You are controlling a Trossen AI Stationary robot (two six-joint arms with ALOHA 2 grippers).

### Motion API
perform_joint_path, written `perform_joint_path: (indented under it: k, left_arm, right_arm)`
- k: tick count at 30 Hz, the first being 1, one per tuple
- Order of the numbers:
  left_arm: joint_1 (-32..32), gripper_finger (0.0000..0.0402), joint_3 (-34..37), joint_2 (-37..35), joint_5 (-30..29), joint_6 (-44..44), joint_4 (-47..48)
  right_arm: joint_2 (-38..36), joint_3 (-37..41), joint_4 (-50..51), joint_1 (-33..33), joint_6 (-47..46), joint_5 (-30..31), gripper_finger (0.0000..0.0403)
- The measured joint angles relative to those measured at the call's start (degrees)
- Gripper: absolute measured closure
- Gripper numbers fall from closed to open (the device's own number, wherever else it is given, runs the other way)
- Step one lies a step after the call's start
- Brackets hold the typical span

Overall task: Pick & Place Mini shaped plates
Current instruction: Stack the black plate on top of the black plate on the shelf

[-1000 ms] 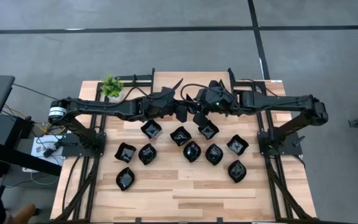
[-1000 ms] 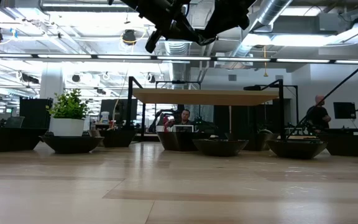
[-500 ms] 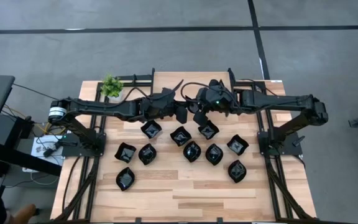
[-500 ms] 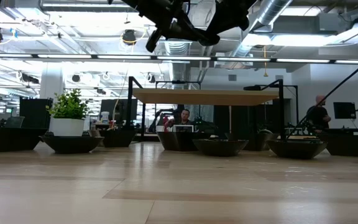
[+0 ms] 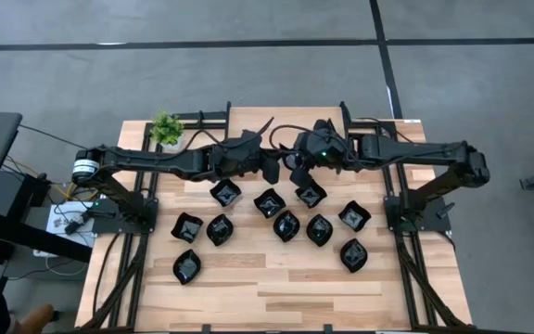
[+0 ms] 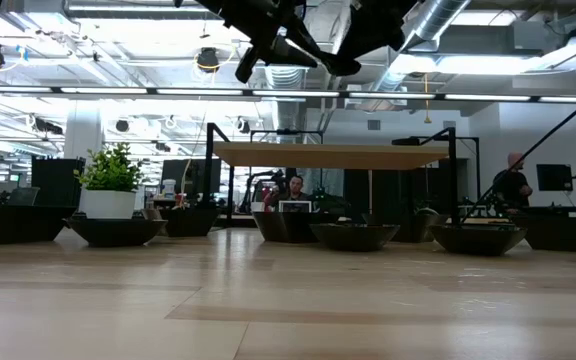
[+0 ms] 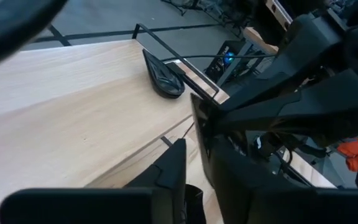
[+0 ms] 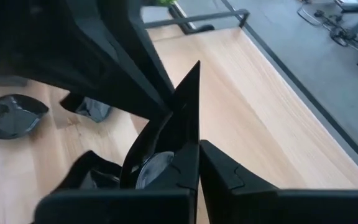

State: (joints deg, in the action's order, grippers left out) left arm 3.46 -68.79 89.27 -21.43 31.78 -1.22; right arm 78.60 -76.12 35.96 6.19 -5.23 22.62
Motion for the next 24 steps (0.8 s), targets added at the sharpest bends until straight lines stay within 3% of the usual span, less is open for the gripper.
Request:
perform_joint_path:
  k: [6, 14, 20, 24]
  left_arm:
    - [0.0, 0.0293, 0.0, -0.34, -1.95, -0.07, 0.31]
    - [-0.02, 0.0277, 0.57, -0.87, -2.6, -0.07, 0.26]
    - [0.18, 0.0279, 4.4, -2.02, -4.3, -2.05, 0.27]
    - [0.05, 0.028, 8.19, -5.9, -4.53, -2.63, 0.12]
  right_arm:
    - [-1.65, -0.02, 3.94, 2.51, -3.17, 3.3, 0.0401]
    - [-5.01, -0.02, 12.81, 13.36, -16.17, 2.64, 0.04]
    - [-5.29, 0.01, 14.75, 24.17, -20.22, -8.47, 0.0399]
    - [-5.29, 0.79, 14.73, 28.89, -20.4, -12.53, 0.0399]
